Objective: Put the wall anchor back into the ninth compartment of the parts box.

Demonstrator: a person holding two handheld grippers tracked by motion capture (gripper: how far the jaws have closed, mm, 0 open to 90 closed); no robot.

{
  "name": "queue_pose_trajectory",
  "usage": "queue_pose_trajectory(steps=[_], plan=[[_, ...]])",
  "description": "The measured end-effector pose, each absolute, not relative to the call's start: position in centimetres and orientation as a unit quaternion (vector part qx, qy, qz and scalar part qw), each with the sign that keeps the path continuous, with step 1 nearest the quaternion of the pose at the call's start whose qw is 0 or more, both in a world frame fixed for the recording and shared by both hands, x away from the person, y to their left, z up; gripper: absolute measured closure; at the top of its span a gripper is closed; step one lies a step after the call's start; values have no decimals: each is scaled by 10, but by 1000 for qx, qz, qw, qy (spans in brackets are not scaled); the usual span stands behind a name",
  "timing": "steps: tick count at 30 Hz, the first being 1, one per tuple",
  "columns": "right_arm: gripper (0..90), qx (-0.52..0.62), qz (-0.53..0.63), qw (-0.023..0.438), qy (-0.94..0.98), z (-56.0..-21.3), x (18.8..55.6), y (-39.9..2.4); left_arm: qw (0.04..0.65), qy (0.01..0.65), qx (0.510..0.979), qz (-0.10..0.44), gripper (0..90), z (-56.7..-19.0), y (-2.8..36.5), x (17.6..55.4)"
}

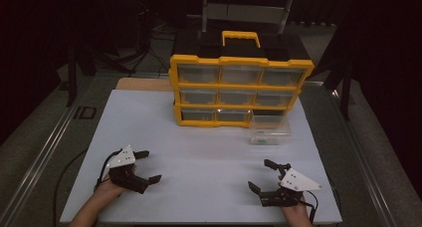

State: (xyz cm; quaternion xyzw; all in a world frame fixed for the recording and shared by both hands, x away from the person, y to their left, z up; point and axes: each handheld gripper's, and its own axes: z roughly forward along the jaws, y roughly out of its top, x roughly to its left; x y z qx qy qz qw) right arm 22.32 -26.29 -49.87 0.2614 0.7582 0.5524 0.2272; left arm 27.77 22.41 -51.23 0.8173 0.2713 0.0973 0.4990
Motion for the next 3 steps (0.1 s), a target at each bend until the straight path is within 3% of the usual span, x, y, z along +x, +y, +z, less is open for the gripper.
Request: queue_pose_trajectory(steps=[3], plan=[[100, 260, 552, 228, 759, -499, 223, -263, 502, 272, 815, 100, 3, -512, 225, 277]])
